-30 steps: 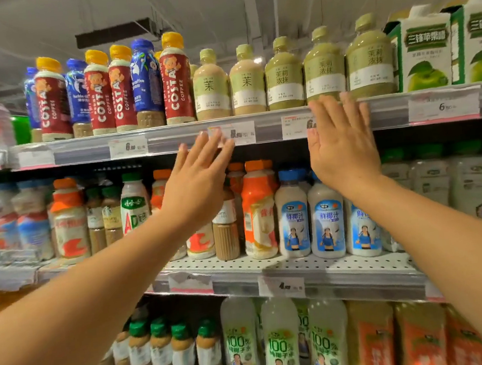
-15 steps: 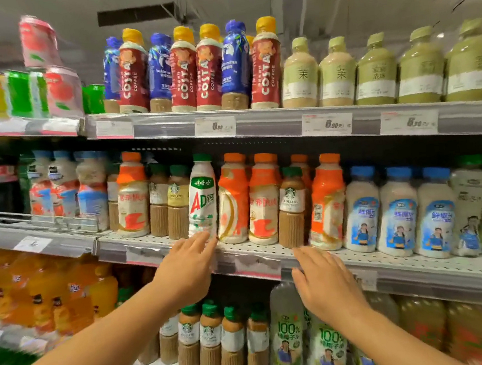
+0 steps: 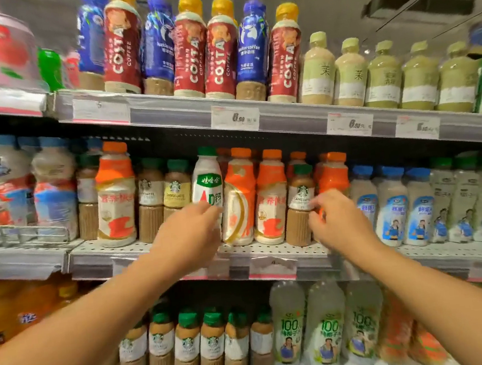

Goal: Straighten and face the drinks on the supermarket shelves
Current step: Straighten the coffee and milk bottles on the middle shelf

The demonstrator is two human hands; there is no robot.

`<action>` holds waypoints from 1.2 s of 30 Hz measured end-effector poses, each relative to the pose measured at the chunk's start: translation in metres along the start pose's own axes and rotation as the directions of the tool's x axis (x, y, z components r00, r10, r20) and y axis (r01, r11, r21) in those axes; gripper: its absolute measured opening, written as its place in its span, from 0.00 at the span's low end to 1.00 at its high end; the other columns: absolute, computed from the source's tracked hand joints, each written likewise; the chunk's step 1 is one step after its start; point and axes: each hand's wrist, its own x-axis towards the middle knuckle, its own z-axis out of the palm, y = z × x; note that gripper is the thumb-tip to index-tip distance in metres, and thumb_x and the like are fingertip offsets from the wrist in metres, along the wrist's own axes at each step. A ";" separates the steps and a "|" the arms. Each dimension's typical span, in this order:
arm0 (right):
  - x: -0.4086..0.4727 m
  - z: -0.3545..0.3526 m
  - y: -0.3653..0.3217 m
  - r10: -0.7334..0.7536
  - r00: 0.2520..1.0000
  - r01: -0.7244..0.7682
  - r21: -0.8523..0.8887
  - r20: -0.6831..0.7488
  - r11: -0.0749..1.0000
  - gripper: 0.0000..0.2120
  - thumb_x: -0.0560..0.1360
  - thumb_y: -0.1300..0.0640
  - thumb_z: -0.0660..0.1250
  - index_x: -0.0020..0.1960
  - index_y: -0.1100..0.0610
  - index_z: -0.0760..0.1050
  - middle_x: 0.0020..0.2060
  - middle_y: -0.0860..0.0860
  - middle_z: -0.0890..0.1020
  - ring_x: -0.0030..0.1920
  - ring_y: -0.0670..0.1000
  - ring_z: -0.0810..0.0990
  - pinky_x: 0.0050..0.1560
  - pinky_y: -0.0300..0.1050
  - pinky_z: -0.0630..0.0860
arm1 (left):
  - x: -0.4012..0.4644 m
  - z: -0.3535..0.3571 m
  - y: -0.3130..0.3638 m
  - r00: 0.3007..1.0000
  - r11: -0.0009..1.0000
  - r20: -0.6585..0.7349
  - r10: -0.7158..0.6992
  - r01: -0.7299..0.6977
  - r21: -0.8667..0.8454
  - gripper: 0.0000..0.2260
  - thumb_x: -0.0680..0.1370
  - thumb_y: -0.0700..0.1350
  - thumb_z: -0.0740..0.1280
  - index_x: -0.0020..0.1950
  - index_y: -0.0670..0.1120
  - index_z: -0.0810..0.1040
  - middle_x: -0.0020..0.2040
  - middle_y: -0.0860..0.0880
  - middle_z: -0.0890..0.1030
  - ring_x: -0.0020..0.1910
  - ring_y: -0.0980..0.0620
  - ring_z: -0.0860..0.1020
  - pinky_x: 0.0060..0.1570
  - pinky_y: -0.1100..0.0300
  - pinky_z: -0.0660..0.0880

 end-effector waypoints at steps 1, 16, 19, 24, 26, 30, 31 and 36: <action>0.014 -0.009 -0.004 0.000 0.998 0.003 0.053 -0.067 0.999 0.12 0.77 0.56 0.62 0.58 0.55 0.77 0.56 0.50 0.75 0.52 0.53 0.77 0.52 0.52 0.76 | 0.012 -0.010 -0.003 0.997 1.000 -0.075 0.008 -0.008 -0.009 0.17 0.76 0.46 0.63 0.65 0.45 0.73 0.60 0.47 0.76 0.55 0.46 0.75 0.52 0.48 0.76; 0.087 -0.002 -0.004 0.124 0.982 -0.130 0.035 0.142 0.991 0.27 0.76 0.44 0.65 0.70 0.53 0.64 0.60 0.58 0.77 0.56 0.58 0.78 0.50 0.49 0.76 | 0.087 -0.025 -0.021 0.996 0.975 -0.026 -0.090 0.094 0.203 0.38 0.75 0.52 0.68 0.78 0.43 0.51 0.77 0.43 0.58 0.75 0.45 0.58 0.71 0.49 0.59; 0.088 -0.003 -0.006 0.167 0.976 -0.178 0.077 0.137 0.981 0.25 0.75 0.42 0.67 0.66 0.50 0.65 0.48 0.52 0.78 0.46 0.54 0.78 0.42 0.47 0.75 | 0.086 -0.022 -0.020 0.996 0.976 -0.027 -0.088 0.091 0.195 0.39 0.76 0.52 0.67 0.78 0.43 0.48 0.78 0.44 0.55 0.77 0.45 0.53 0.73 0.49 0.56; 0.083 -0.005 -0.015 0.183 0.982 -0.188 0.117 0.054 0.975 0.19 0.73 0.45 0.70 0.59 0.48 0.67 0.49 0.53 0.80 0.45 0.53 0.77 0.38 0.46 0.73 | 0.068 -0.035 -0.043 0.991 0.982 -0.123 -0.050 0.072 0.174 0.37 0.76 0.55 0.65 0.78 0.44 0.52 0.77 0.43 0.58 0.77 0.44 0.54 0.73 0.46 0.55; 0.072 -0.008 -0.019 0.163 0.987 -0.162 0.113 0.000 0.980 0.21 0.73 0.44 0.70 0.61 0.49 0.68 0.52 0.53 0.80 0.46 0.53 0.76 0.40 0.46 0.72 | 0.053 -0.046 -0.066 0.985 0.973 -0.171 -0.036 0.073 0.218 0.32 0.76 0.52 0.65 0.76 0.42 0.60 0.74 0.42 0.64 0.75 0.43 0.58 0.72 0.45 0.58; 0.043 -0.018 -0.038 0.062 0.994 -0.053 0.094 -0.095 0.994 0.25 0.73 0.43 0.69 0.66 0.49 0.68 0.55 0.52 0.81 0.52 0.55 0.79 0.47 0.50 0.77 | 0.028 -0.065 -0.111 0.975 0.954 -0.218 -0.054 0.114 0.276 0.29 0.75 0.49 0.67 0.73 0.40 0.65 0.71 0.39 0.68 0.72 0.39 0.62 0.70 0.43 0.61; 0.038 -0.022 -0.046 0.039 0.994 -0.030 0.098 -0.098 0.995 0.24 0.73 0.43 0.68 0.66 0.48 0.70 0.54 0.50 0.81 0.51 0.54 0.80 0.47 0.50 0.77 | 0.026 -0.069 -0.121 0.973 0.951 -0.219 -0.069 0.130 0.280 0.29 0.74 0.49 0.66 0.72 0.39 0.65 0.70 0.39 0.69 0.70 0.38 0.64 0.68 0.42 0.63; 0.023 -0.029 -0.084 0.005 0.996 0.013 0.205 -0.088 0.979 0.19 0.72 0.44 0.70 0.60 0.46 0.73 0.45 0.43 0.79 0.42 0.45 0.77 0.40 0.42 0.72 | 0.031 -0.076 -0.148 0.952 0.926 -0.143 -0.270 0.298 0.230 0.23 0.75 0.54 0.63 0.63 0.41 0.69 0.62 0.39 0.74 0.66 0.38 0.67 0.65 0.42 0.66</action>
